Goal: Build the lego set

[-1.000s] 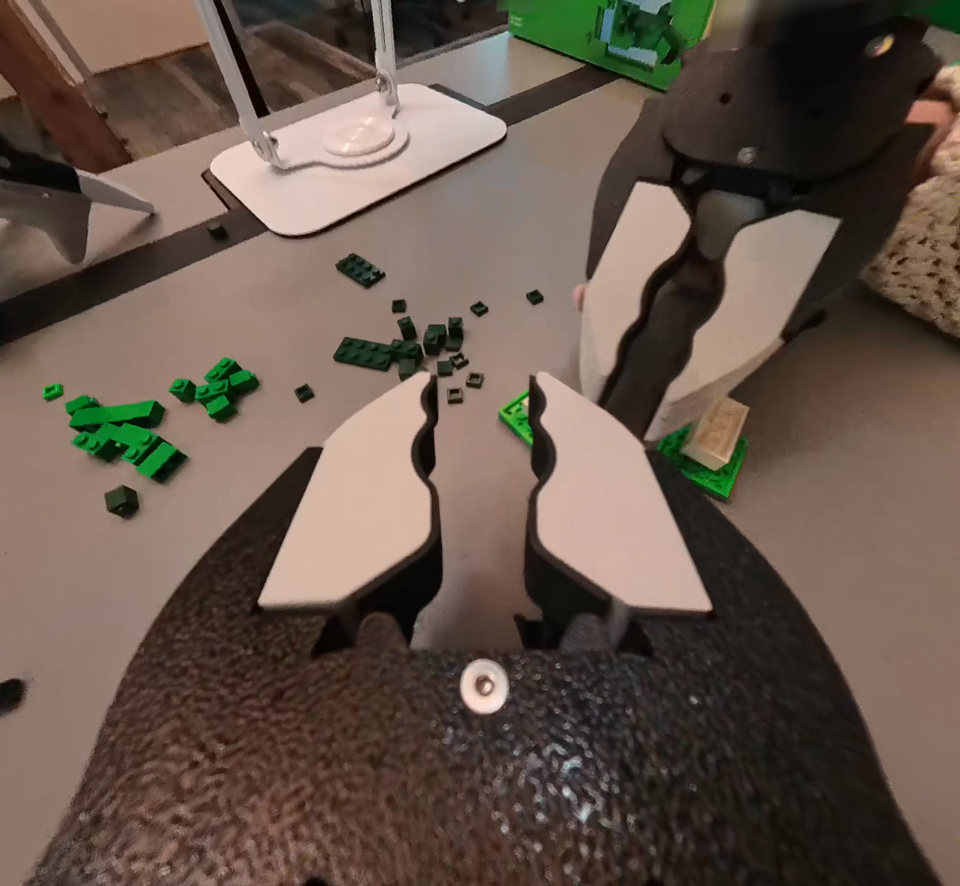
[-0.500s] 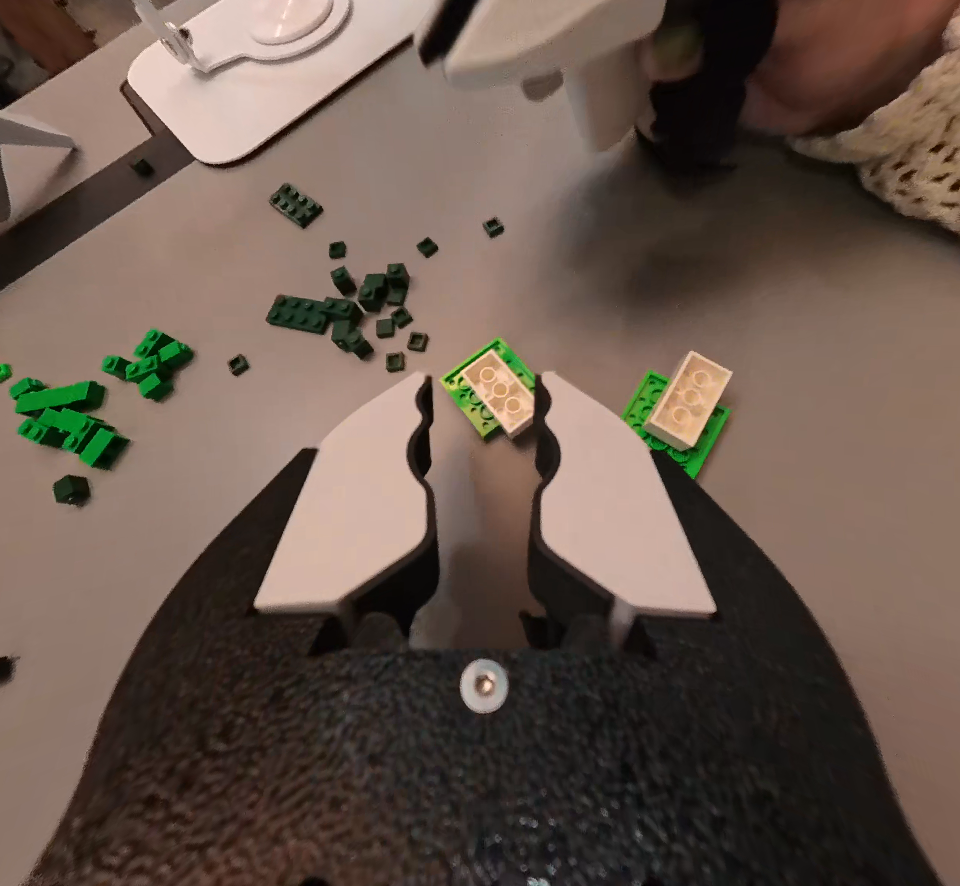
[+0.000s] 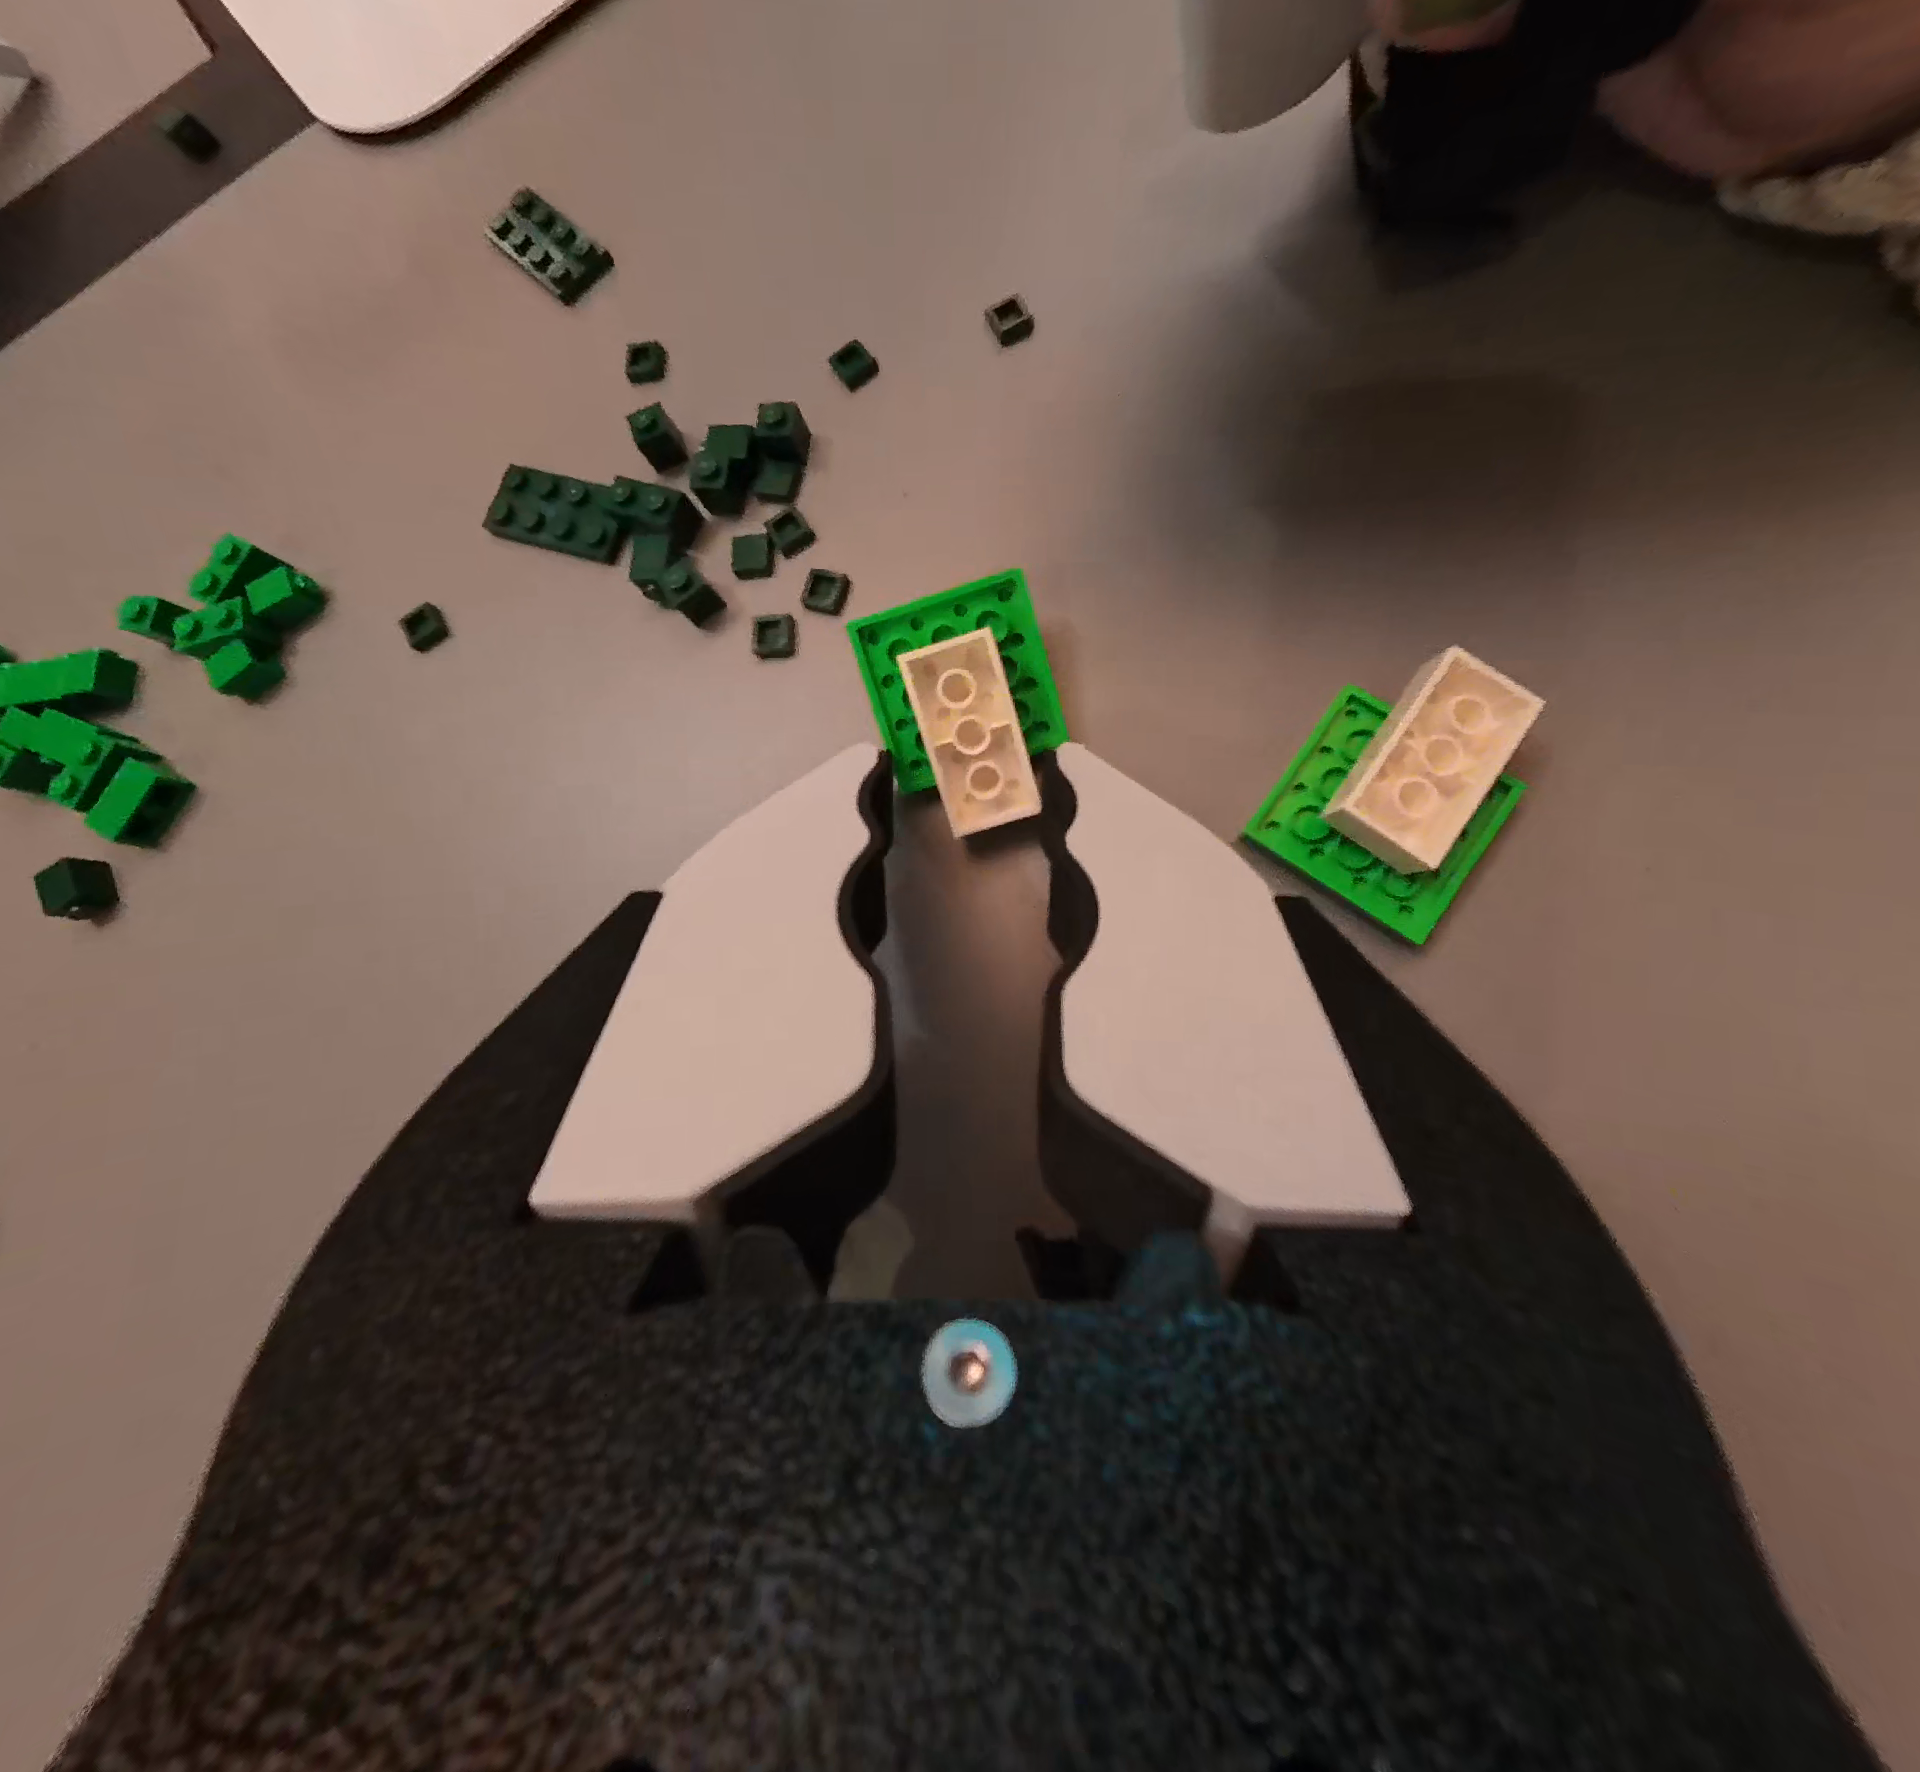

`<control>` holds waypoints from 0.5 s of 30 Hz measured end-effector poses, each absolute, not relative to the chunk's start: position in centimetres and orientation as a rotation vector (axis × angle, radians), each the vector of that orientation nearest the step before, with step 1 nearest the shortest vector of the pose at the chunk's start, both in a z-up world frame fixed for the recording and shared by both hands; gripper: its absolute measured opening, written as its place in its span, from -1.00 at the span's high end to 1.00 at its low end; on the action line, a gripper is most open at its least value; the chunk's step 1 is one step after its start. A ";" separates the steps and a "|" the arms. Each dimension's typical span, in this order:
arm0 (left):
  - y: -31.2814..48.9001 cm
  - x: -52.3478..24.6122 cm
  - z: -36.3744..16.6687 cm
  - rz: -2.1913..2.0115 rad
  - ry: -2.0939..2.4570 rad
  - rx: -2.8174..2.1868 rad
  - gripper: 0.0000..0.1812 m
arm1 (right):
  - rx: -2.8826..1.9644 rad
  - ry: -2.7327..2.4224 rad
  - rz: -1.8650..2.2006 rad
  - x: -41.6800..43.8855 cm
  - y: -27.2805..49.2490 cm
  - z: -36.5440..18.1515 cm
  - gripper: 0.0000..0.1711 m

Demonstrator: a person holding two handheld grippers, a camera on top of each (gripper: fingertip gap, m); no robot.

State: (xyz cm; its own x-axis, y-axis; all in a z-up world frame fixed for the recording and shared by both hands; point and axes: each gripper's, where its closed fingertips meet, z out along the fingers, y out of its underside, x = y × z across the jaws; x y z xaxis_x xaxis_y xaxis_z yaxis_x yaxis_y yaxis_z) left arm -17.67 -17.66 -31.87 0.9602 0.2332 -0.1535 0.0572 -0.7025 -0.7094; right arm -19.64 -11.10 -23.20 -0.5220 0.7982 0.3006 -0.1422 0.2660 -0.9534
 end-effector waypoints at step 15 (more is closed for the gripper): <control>-20.4 -16.8 -31.6 0.318 0.123 -2.485 0.82 | -0.585 -1.678 1.301 -20.0 -10.9 -23.5 0.97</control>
